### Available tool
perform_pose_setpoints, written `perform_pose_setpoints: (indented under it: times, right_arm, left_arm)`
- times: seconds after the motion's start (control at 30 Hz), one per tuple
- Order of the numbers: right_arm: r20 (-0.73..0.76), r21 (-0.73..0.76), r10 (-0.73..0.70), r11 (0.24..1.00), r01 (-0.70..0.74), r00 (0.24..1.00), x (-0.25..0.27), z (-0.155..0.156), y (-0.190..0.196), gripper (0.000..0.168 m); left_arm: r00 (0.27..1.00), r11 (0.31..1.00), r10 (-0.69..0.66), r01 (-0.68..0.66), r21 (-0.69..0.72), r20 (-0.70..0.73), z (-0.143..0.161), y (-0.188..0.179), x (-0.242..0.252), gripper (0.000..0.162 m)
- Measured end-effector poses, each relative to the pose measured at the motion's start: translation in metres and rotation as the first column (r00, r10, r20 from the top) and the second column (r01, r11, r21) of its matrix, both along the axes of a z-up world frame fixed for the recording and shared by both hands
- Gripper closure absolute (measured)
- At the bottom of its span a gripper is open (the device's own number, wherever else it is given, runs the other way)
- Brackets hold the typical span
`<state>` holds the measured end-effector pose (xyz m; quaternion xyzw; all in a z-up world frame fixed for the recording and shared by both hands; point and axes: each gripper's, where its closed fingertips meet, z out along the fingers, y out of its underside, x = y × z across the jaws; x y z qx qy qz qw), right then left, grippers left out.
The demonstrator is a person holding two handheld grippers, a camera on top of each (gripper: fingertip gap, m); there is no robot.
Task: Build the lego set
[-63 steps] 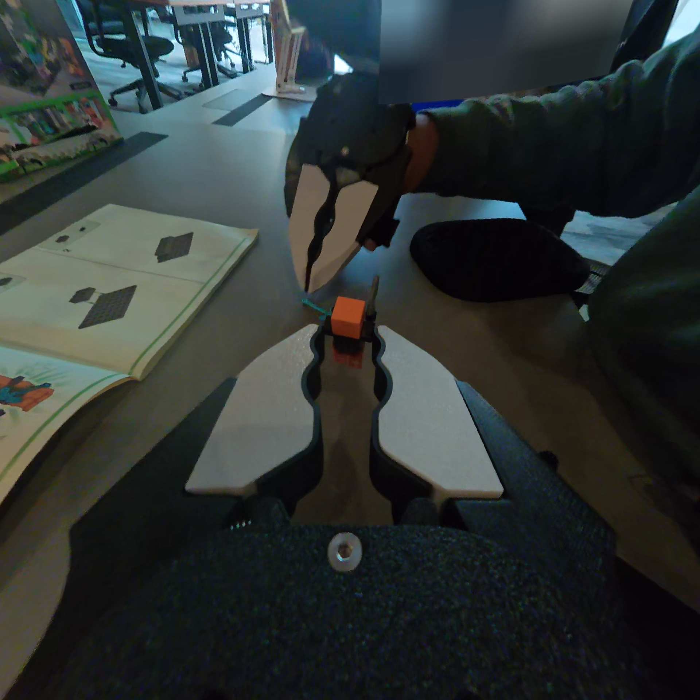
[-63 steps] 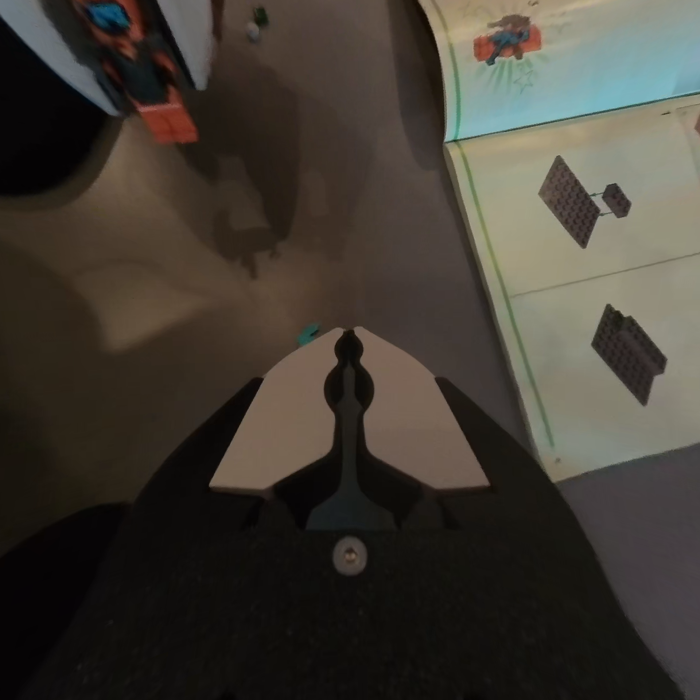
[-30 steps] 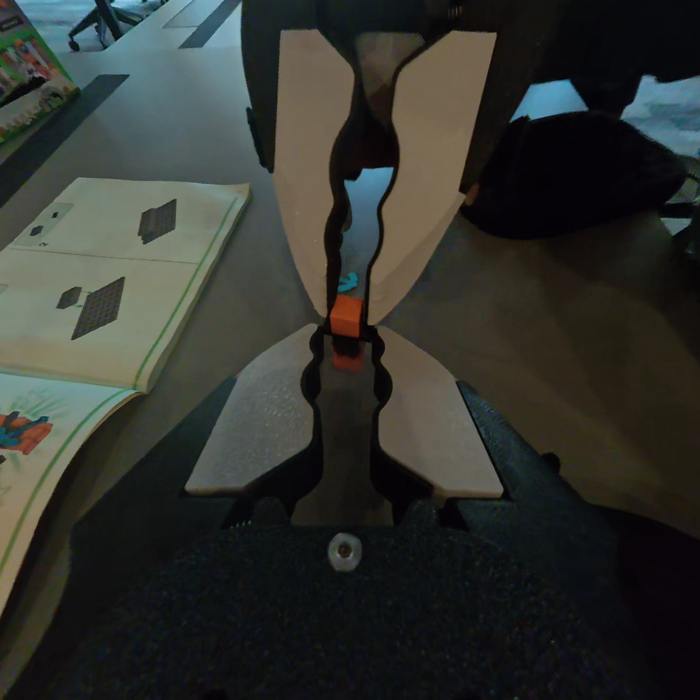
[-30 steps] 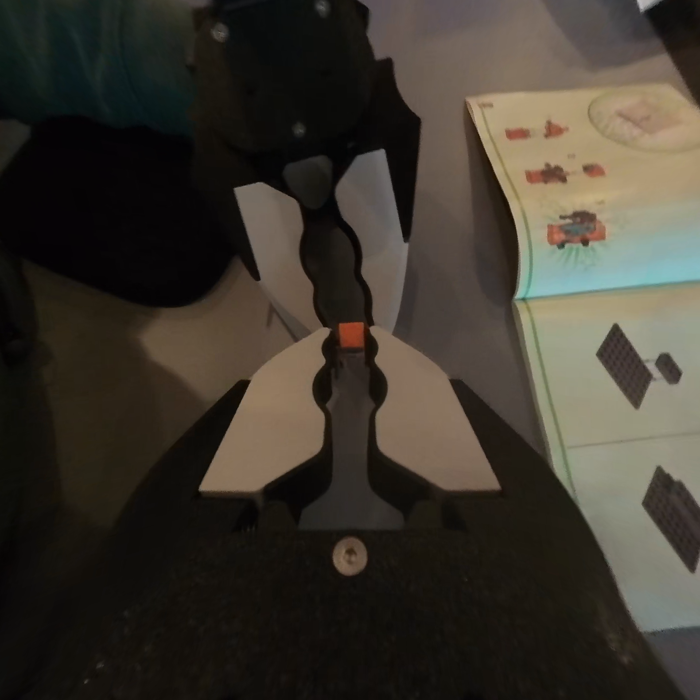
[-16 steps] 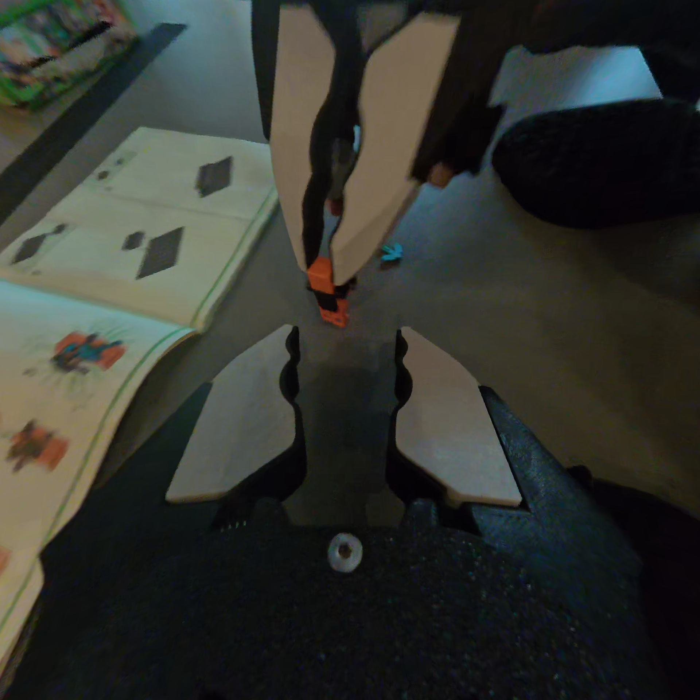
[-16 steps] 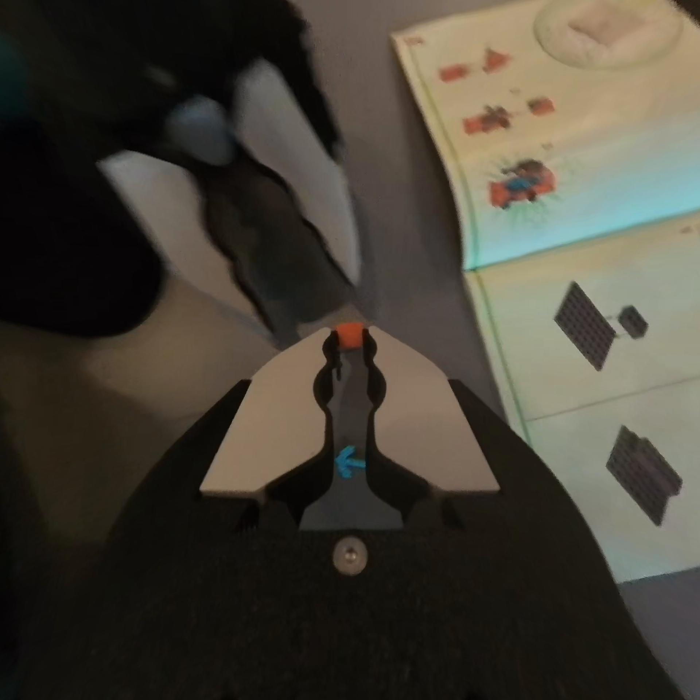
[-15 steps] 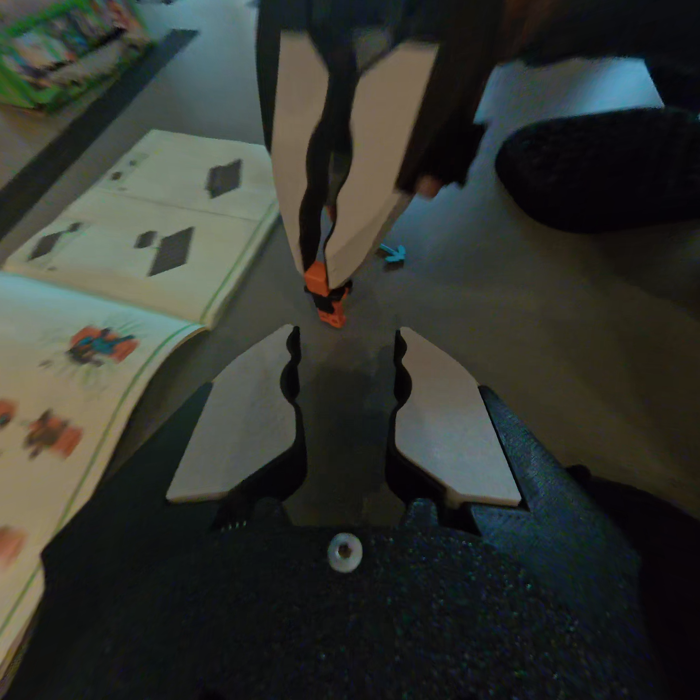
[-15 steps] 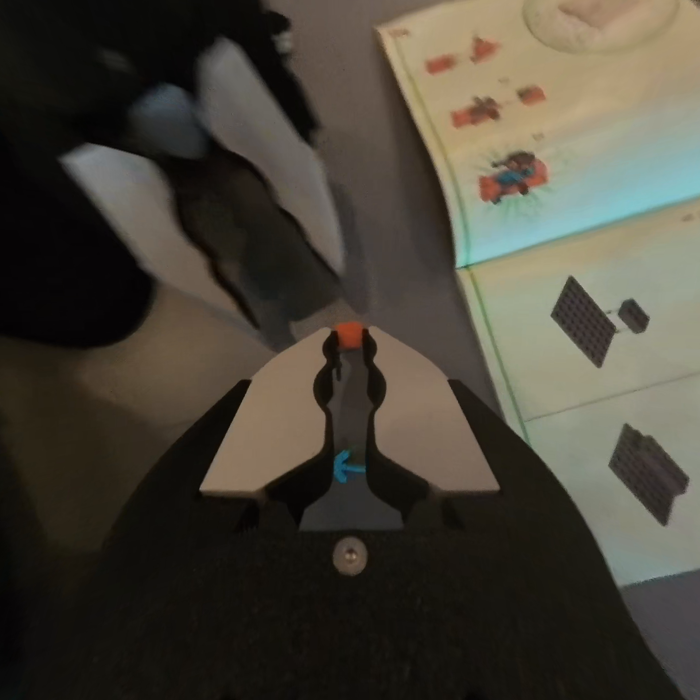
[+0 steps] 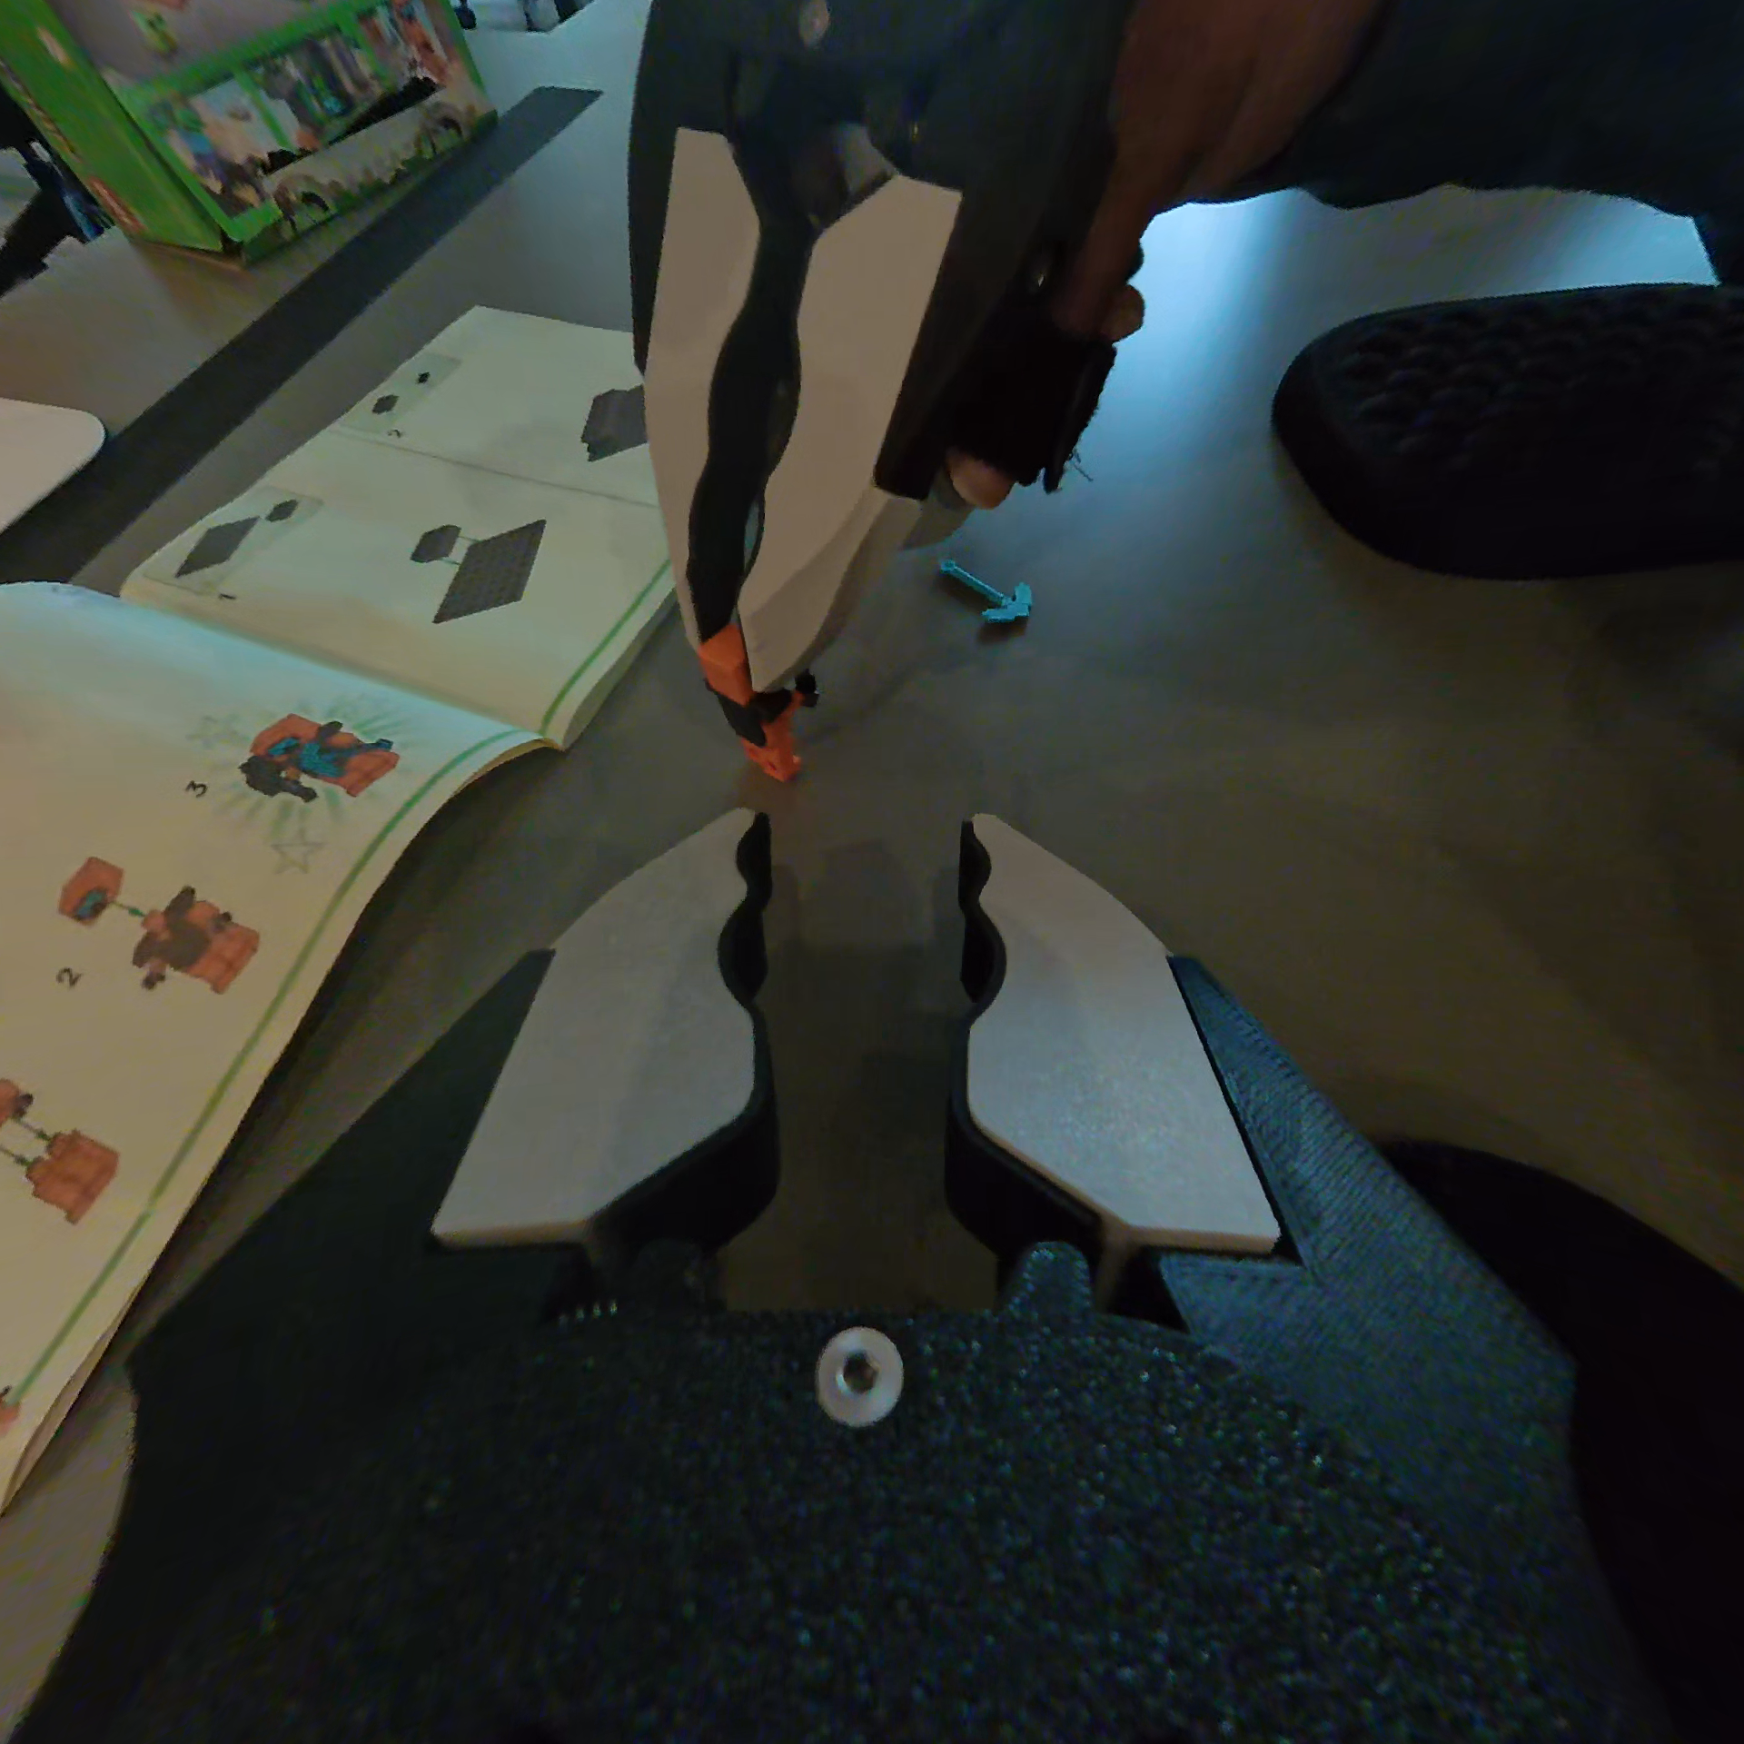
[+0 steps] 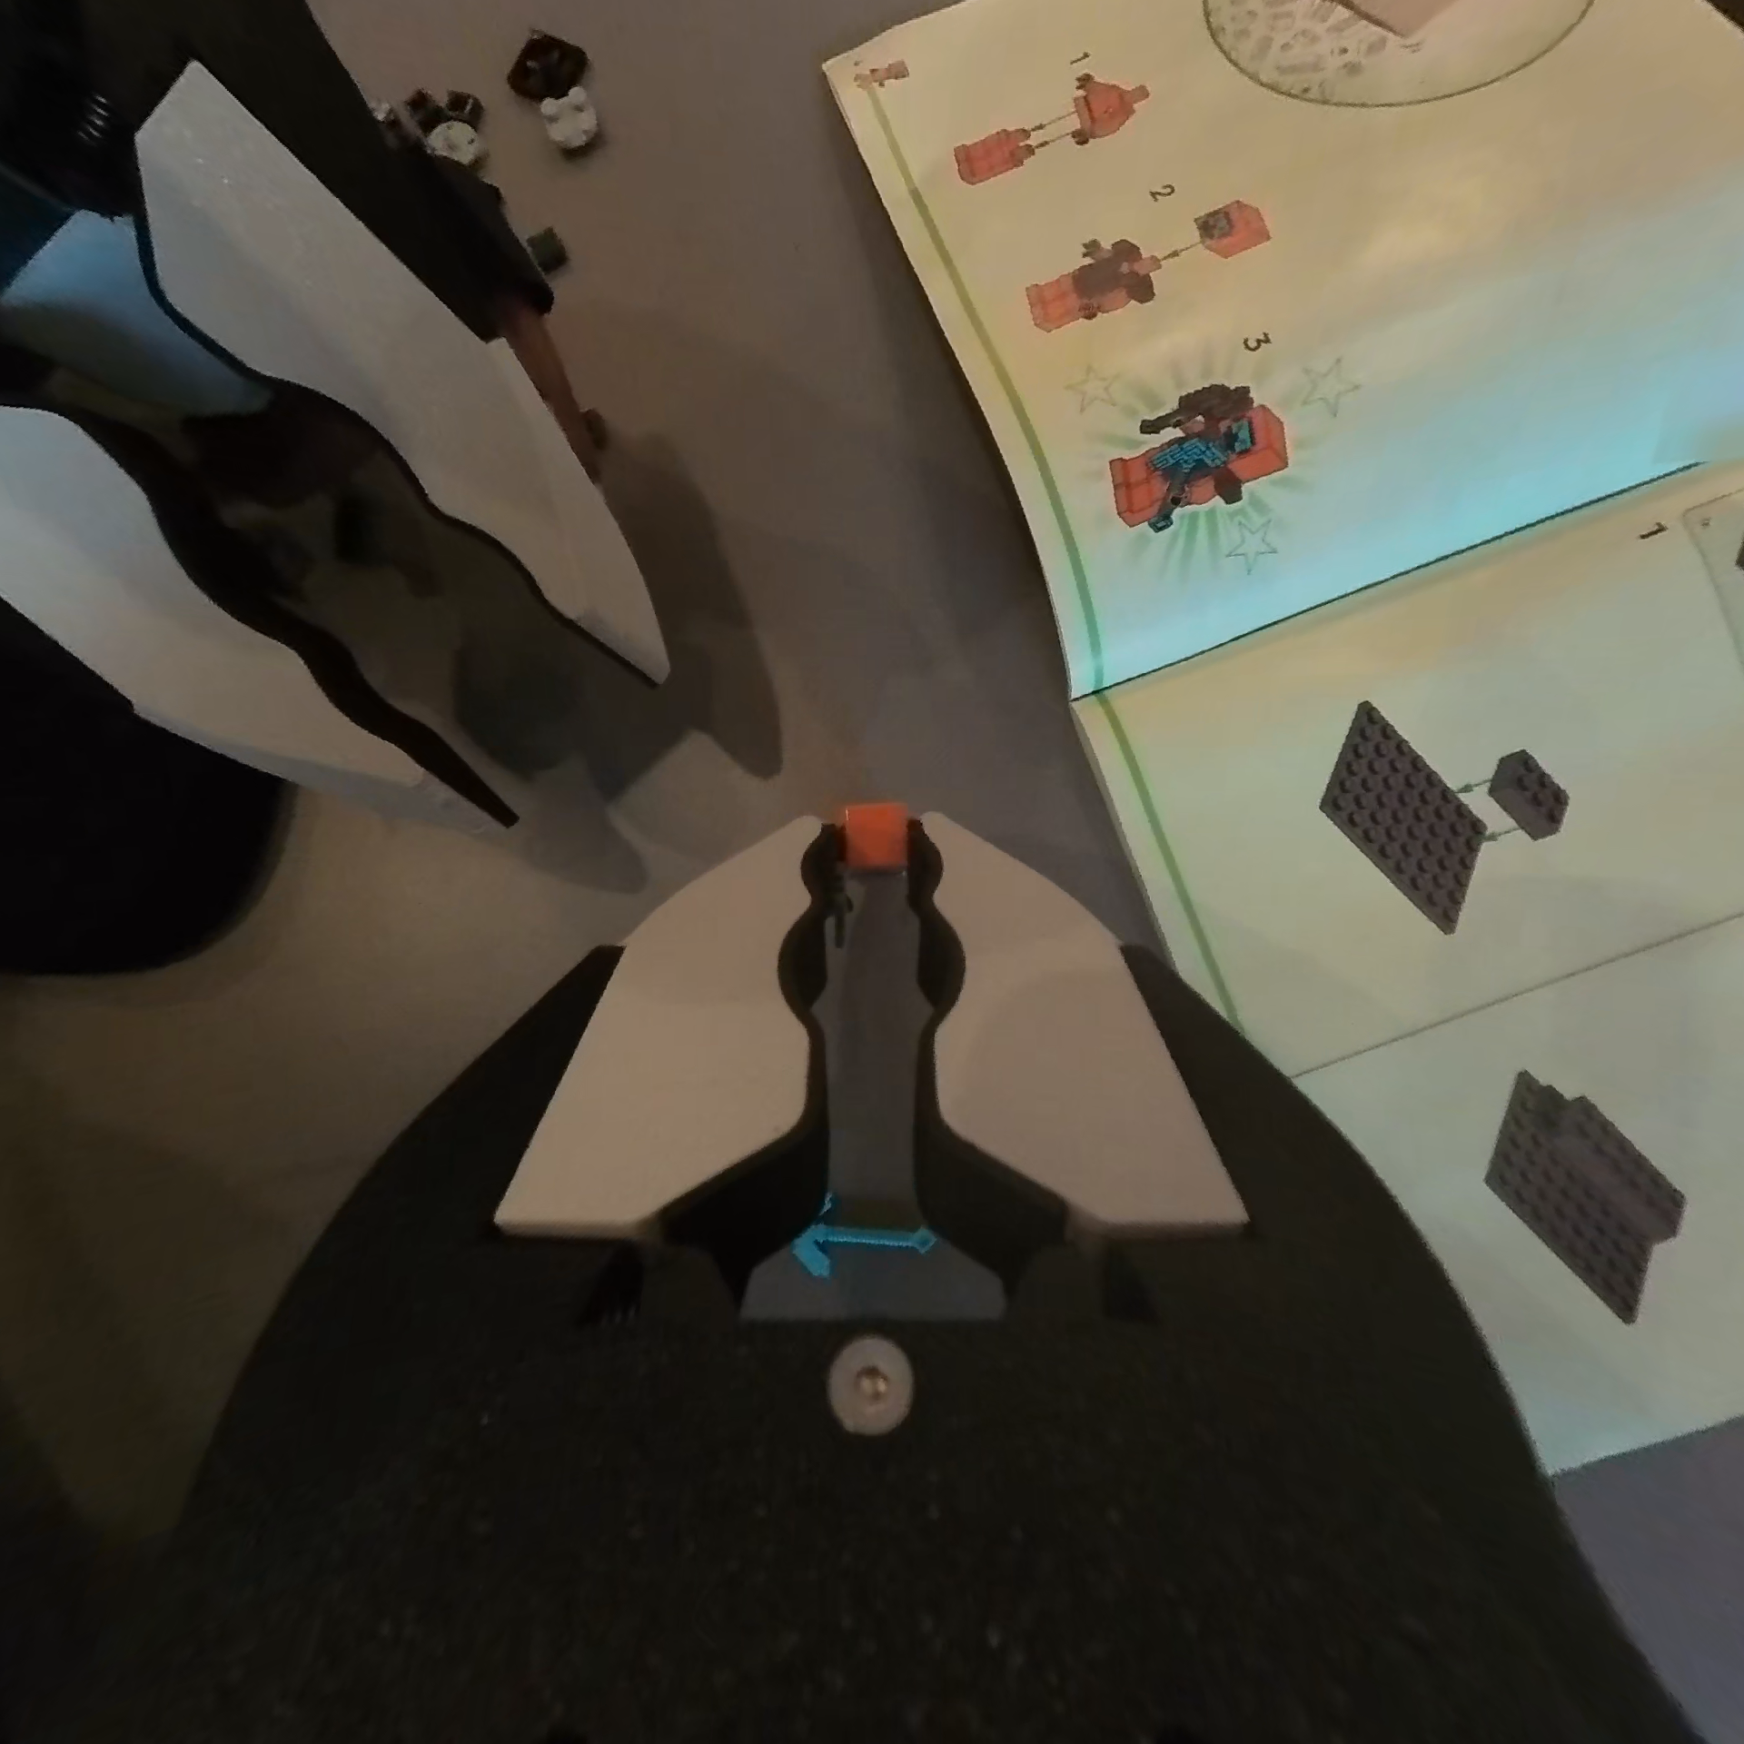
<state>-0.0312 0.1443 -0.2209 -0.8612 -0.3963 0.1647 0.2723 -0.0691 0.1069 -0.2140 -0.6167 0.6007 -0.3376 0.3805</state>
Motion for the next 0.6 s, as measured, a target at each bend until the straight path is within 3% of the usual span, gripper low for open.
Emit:
perform_pose_setpoints:
  times: [0.6]
  right_arm:
    - [-0.028,0.007,-0.004,1.000,0.004,1.000,0.0033,0.0022,-0.0037,0.155]
  left_arm:
    - [1.000,1.000,-0.016,0.016,-0.010,0.001,-0.0043,-0.0046,0.0031,0.125]
